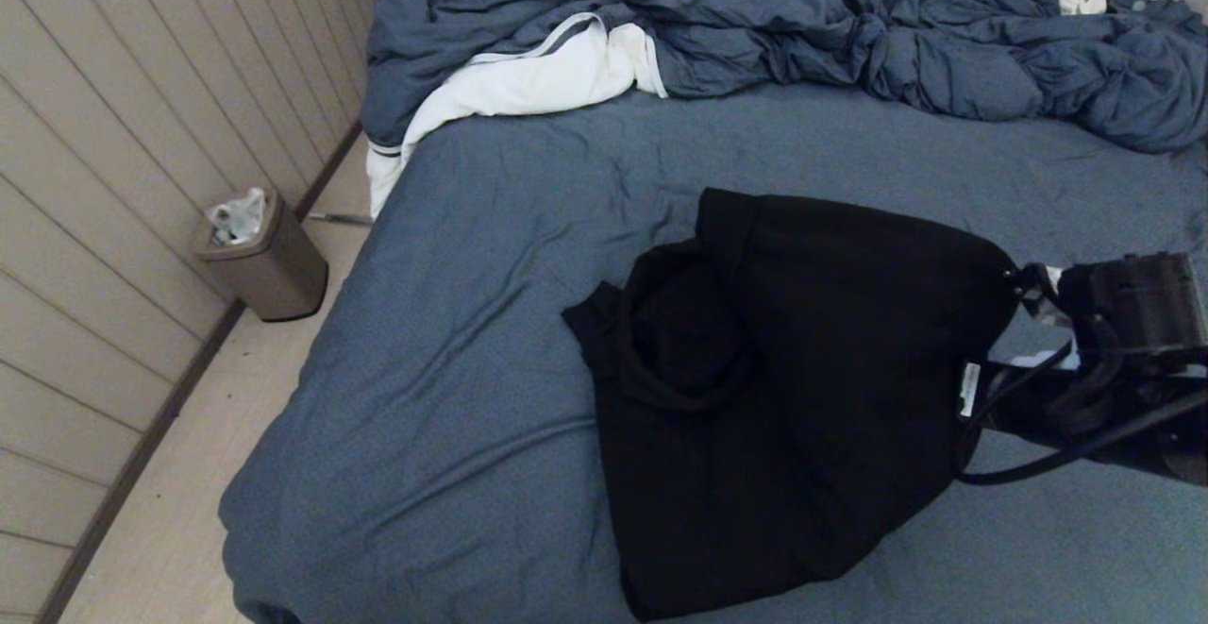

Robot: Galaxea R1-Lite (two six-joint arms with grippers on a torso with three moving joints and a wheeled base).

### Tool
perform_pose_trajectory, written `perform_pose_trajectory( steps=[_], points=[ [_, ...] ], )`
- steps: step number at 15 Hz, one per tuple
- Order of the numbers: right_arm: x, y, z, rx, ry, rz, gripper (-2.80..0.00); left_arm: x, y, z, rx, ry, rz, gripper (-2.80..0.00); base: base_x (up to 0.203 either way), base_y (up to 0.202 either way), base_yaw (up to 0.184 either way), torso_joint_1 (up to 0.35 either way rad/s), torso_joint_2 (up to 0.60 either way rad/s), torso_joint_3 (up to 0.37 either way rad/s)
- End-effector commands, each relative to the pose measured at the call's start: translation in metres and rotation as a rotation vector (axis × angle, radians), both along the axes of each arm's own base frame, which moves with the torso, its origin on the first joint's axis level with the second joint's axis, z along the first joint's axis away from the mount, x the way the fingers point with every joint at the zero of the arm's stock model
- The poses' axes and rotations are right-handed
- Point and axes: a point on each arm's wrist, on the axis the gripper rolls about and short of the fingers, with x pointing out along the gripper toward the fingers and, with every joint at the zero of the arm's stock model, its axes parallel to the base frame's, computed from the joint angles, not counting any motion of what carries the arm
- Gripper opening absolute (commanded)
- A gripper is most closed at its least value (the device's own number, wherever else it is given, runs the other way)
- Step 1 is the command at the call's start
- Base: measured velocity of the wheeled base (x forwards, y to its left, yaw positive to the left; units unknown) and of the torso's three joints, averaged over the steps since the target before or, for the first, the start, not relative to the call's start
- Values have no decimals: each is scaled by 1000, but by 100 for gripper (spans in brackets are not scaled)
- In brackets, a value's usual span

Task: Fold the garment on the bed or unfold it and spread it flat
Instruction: Unfold the black sweatshirt

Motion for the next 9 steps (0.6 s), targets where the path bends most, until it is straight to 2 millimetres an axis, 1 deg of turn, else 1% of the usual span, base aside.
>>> perform_pose_trajectory(
  steps=[1,3,7,9],
  points=[
    [-9,-8,-15,18,50,-19,-280,0,0,0,-2,0,1,-280,0,0,0,0,0,0],
    [-8,-8,-22,46,65,2,-280,0,0,0,-2,0,1,-280,0,0,0,0,0,0],
    [1,-7,-39,49,85,10,-280,0,0,0,-2,0,1,-280,0,0,0,0,0,0],
    [4,-7,-38,59,59,20,-280,0,0,0,0,0,1,-280,0,0,0,0,0,0]
  ],
)
